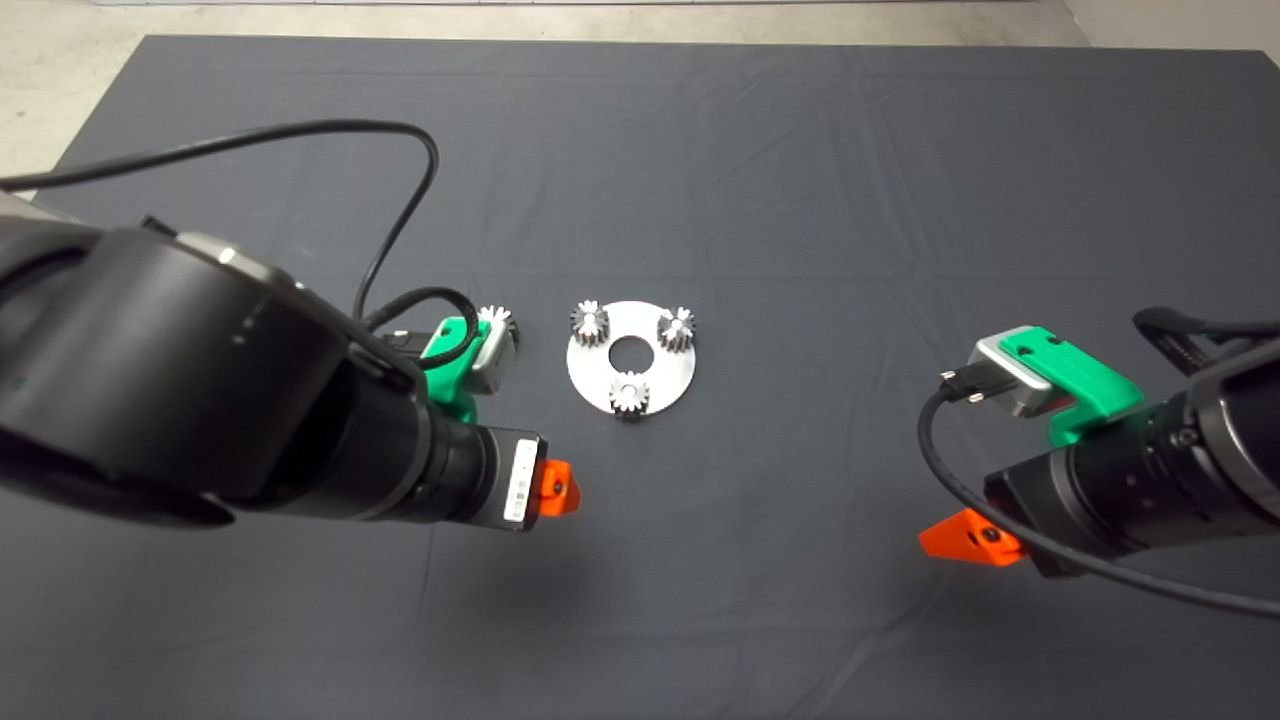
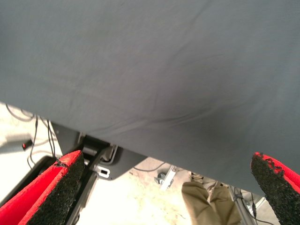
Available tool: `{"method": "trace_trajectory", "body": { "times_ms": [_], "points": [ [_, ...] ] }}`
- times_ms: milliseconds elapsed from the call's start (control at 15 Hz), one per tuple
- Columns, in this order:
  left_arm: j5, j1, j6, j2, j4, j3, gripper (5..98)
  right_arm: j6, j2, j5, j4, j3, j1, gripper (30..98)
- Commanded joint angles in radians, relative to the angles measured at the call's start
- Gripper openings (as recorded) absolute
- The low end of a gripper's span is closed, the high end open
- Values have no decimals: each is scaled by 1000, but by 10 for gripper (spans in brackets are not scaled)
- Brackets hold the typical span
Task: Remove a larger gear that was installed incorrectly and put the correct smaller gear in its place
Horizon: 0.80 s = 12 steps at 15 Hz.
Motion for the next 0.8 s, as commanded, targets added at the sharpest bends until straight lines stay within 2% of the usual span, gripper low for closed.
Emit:
{"method": "trace_trajectory", "body": {
  "times_ms": [0, 200, 267, 400, 467, 600, 733],
  "points": [
    [29, -19, -7, -58, -11, 67, 975, 16, 105, -84, -5, -1, 3, 940],
    [31, -18, 0, -131, -17, 81, 975, 23, 159, -84, -5, -2, 3, 940],
    [31, -18, 1, -147, -22, 83, 976, 44, 163, -84, -15, -1, 3, 940],
    [29, -18, 3, -154, -26, 83, 975, 62, 168, -89, -41, 1, 0, 940],
    [29, -18, 4, -156, -26, 83, 975, 64, 167, -89, -41, 1, -3, 940],
    [29, -18, 3, -157, -37, 83, 975, 109, 173, -90, -40, 5, -3, 940],
    [31, -18, 7, -159, -37, 83, 975, 119, 173, -90, -41, 5, -3, 940]
  ]
}}
